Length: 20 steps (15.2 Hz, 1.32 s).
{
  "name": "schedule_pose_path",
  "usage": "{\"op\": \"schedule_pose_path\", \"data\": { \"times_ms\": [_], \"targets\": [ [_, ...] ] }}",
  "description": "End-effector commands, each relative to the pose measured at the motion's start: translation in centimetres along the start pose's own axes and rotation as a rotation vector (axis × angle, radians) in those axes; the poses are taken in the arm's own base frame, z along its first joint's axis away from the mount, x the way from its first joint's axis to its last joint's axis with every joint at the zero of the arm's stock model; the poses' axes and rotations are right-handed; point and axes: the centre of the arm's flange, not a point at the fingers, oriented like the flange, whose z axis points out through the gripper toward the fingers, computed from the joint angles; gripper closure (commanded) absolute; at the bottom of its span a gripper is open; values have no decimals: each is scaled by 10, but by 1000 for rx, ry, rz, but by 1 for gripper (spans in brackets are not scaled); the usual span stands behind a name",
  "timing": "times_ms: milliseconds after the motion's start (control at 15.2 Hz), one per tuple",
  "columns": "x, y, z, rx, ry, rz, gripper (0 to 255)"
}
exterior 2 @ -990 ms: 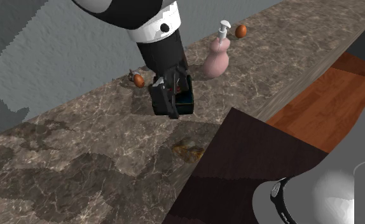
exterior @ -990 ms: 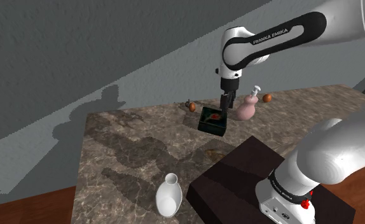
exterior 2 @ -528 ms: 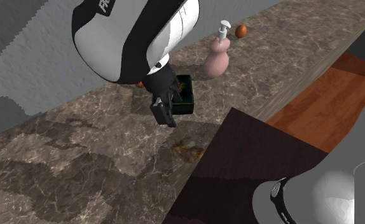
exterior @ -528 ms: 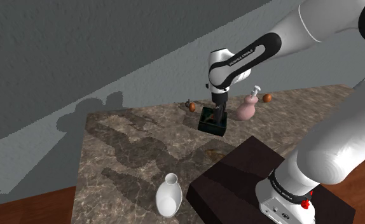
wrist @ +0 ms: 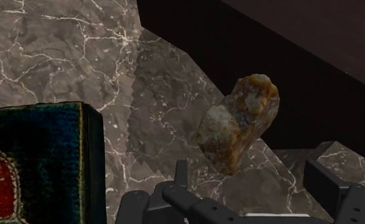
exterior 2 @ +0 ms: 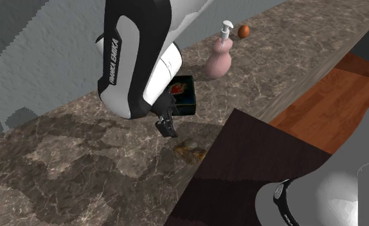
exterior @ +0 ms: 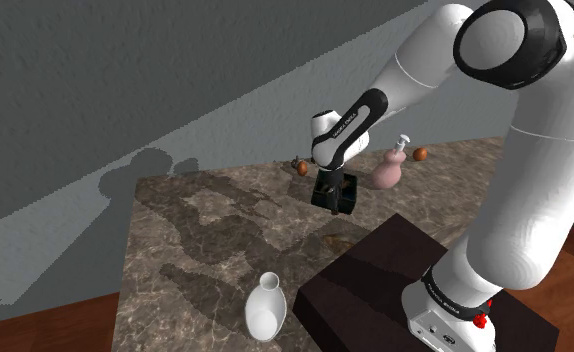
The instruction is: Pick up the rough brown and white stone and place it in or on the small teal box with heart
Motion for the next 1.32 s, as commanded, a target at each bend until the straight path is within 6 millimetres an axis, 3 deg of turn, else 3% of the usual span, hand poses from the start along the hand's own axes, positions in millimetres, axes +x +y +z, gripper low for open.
{"op": "schedule_pose_path", "data": {
  "times_ms": [0,462,990,1056,1254],
  "targets": [
    [7,4,10,-5,-11,-14,0],
    [7,4,50,-5,-11,-14,0],
    [7,4,50,-5,-11,-14,0],
    [7,4,50,-5,-11,-14,255],
    [7,4,50,-5,-11,-14,255]
  ]
}}
